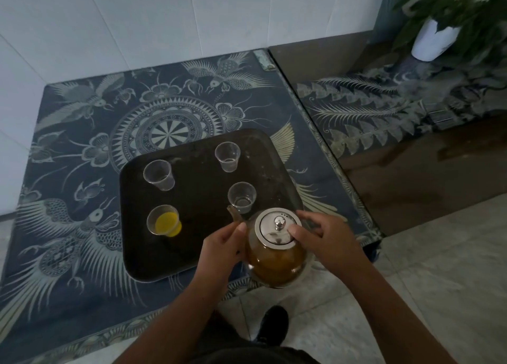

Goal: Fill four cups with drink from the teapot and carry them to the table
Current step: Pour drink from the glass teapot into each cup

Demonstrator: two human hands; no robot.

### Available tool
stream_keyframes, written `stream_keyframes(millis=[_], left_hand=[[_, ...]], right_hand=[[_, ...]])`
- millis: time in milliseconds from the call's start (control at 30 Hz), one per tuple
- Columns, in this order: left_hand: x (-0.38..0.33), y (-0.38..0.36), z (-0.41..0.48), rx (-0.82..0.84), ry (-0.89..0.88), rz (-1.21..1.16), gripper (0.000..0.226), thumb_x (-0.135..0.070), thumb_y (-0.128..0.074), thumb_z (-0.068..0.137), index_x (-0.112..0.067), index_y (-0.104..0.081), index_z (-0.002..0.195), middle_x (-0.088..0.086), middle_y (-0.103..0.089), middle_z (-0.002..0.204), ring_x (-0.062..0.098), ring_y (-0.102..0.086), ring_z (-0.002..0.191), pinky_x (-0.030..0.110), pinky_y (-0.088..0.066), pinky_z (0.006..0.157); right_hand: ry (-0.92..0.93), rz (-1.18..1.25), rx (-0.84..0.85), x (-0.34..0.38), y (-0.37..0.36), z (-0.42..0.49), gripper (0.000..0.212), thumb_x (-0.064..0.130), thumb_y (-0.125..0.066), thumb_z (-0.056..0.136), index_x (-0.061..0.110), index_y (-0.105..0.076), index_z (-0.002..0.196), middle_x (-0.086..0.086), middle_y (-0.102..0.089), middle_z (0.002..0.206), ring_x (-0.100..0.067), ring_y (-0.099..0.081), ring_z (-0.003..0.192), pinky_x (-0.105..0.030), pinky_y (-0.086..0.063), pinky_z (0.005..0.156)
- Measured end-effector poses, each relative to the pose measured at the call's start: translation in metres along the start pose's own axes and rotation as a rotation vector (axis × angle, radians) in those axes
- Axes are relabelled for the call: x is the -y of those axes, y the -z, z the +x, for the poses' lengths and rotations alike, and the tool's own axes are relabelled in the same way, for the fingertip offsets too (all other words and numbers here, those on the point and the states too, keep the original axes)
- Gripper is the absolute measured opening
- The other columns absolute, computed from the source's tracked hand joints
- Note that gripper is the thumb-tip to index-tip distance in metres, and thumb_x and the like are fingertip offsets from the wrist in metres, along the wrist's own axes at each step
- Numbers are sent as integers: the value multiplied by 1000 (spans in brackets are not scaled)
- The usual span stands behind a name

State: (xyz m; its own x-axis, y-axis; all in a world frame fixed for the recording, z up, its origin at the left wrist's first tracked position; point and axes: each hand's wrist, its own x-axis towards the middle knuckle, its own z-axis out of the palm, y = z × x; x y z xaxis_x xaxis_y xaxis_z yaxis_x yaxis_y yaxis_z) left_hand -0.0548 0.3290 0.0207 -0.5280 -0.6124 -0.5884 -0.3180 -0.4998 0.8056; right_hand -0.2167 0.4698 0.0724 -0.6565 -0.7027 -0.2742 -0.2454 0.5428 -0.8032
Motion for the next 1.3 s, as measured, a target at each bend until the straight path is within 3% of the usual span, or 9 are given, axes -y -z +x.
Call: stream_keyframes(millis=[167, 267, 500, 600, 700, 800, 1000, 1167, 1300], left_hand=[[-1, -14, 3, 18, -7, 5, 27, -29, -55, 106, -21, -80, 105, 10, -81, 105, 29, -77, 104, 46, -61, 94], [-3, -18, 13, 42, 10, -15, 27, -28, -55, 107, -15, -79, 106, 15, -80, 105, 35, -75, 106, 50, -61, 95], [-6, -16, 40, 119, 68, -58, 30, -26, -55, 107, -4, -75, 110, 29, -73, 111, 45, -69, 111, 48, -61, 92], [-7, -15, 49, 167, 111, -103, 33, -25, -52, 108, -3, -75, 110, 32, -72, 114, 41, -73, 104, 42, -62, 88], [-5, -13, 58, 217, 149, -126, 35, -26, -50, 109, -1, -74, 113, 30, -73, 115, 44, -70, 111, 45, -62, 91], [-3, -11, 64, 265, 196, -145, 34, -27, -50, 109, -2, -73, 117, 25, -75, 116, 41, -70, 115, 49, -60, 97], [-1, -13, 73, 324, 244, -167, 40, -31, -51, 107, 1, -69, 123, 28, -72, 120, 37, -72, 112, 42, -62, 93], [3, -17, 76, 324, 265, -239, 41, -30, -53, 108, 5, -69, 119, 31, -69, 120, 27, -73, 95, 32, -62, 77], [4, -18, 79, 350, 284, -258, 41, -32, -51, 108, 2, -70, 118, 25, -74, 117, 28, -74, 98, 34, -62, 82]], right_hand=[[0, -5, 8, -3, 13, 3, 33, 47, -67, 86, 36, -70, 117, 11, -77, 88, -4, -71, 87, -40, -59, 82], [1, -21, -5, -5, 14, 9, 28, 50, -67, 85, 41, -70, 111, 21, -72, 75, 7, -66, 74, -28, -55, 73], [-56, -113, -65, 8, 9, 22, 13, 51, -70, 83, 60, -61, 82, 26, -72, 83, 5, -68, 87, -35, -58, 84], [-83, -179, -92, 12, 6, 27, 5, 52, -70, 82, 52, -68, 87, 31, -65, 72, 9, -64, 79, -32, -56, 82], [-131, -243, -101, 18, 3, 34, 38, 53, -68, 82, 27, -74, 109, 21, -61, 74, 1, -61, 81, -36, -55, 85], [-169, -306, -114, 26, 2, 39, 41, 52, -69, 83, 20, -74, 108, 6, -66, 84, -13, -64, 84, -38, -54, 83], [-188, -398, -143, 34, 1, 45, 41, 53, -66, 82, 16, -75, 100, 17, -54, 68, 4, -53, 68, -22, -40, 61], [-209, -446, -146, 38, 5, 50, 43, 55, -66, 82, 17, -74, 99, 22, -49, 65, 8, -48, 65, -18, -35, 59], [-213, -458, -106, 43, 7, 53, 34, 55, -65, 82, 26, -75, 98, 26, -55, 69, 7, -55, 69, -17, -38, 58]])
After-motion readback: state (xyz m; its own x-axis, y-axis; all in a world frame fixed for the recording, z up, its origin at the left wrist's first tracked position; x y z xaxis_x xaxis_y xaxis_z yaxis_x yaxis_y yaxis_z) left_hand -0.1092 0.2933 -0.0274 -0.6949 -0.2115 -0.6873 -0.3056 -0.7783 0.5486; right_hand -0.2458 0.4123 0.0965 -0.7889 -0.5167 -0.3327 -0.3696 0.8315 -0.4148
